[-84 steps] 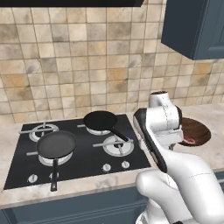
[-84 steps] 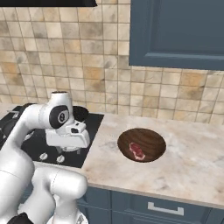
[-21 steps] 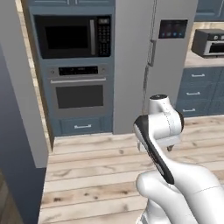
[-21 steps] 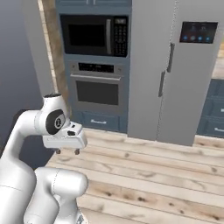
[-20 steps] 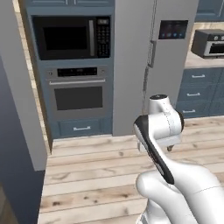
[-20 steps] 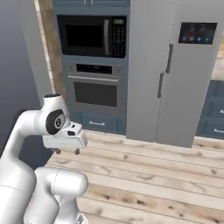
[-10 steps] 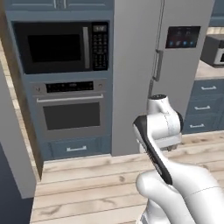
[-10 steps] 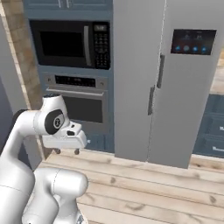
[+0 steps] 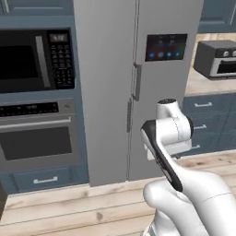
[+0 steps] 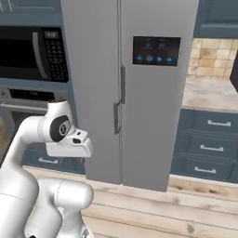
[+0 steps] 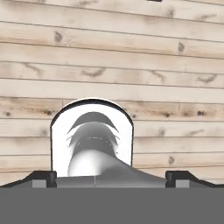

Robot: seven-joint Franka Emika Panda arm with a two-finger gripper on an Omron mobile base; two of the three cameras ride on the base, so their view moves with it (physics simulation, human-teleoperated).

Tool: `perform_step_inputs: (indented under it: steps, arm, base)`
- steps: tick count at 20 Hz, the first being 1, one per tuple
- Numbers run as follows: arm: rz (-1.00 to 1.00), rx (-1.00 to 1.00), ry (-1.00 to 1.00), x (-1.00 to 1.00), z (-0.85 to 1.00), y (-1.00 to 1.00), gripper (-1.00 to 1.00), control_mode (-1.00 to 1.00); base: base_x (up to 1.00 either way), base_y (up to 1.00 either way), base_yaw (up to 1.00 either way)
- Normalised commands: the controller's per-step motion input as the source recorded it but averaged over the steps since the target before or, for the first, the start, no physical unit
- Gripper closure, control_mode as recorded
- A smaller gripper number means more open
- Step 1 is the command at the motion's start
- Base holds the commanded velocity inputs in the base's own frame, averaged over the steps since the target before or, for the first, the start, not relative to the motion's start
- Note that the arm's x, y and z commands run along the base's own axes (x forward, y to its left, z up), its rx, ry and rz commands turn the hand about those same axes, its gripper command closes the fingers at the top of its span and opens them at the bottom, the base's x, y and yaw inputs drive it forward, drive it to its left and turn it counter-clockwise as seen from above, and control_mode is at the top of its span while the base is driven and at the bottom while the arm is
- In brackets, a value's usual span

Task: Place one of the steaks on the plate and the other in the bowl. Then place the bowl in the fridge.

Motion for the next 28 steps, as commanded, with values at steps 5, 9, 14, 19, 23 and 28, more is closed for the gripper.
perform_step_inputs:
  steps: [5,9,14,19,23,28]
  arm:
    - [0.0,0.0,0.0,0.0,0.0,0.0,-1.0,1.0]
    - [0.0,0.0,0.0,0.0,0.0,0.0,-1.0,1.0]
    - [0.0,0.0,0.0,0.0,0.0,0.0,-1.0,1.0]
    - [0.0,0.0,0.0,0.0,0.0,0.0,-1.0,1.0]
    - [0.0,0.0,0.0,0.0,0.0,0.0,-1.0,1.0]
    - [0.05,0.0,-0.29,0.47,0.15,-0.02,-1.0,-1.0]
  base:
    - [0.19,-0.11,-0.18]
    - [0.68,0.0,-0.11]
    - [0.27,0.04,-0.03]
    - [0.47,0.1,0.0]
    - [0.42,0.11,0.0]
    - [0.0,0.0,0.0]
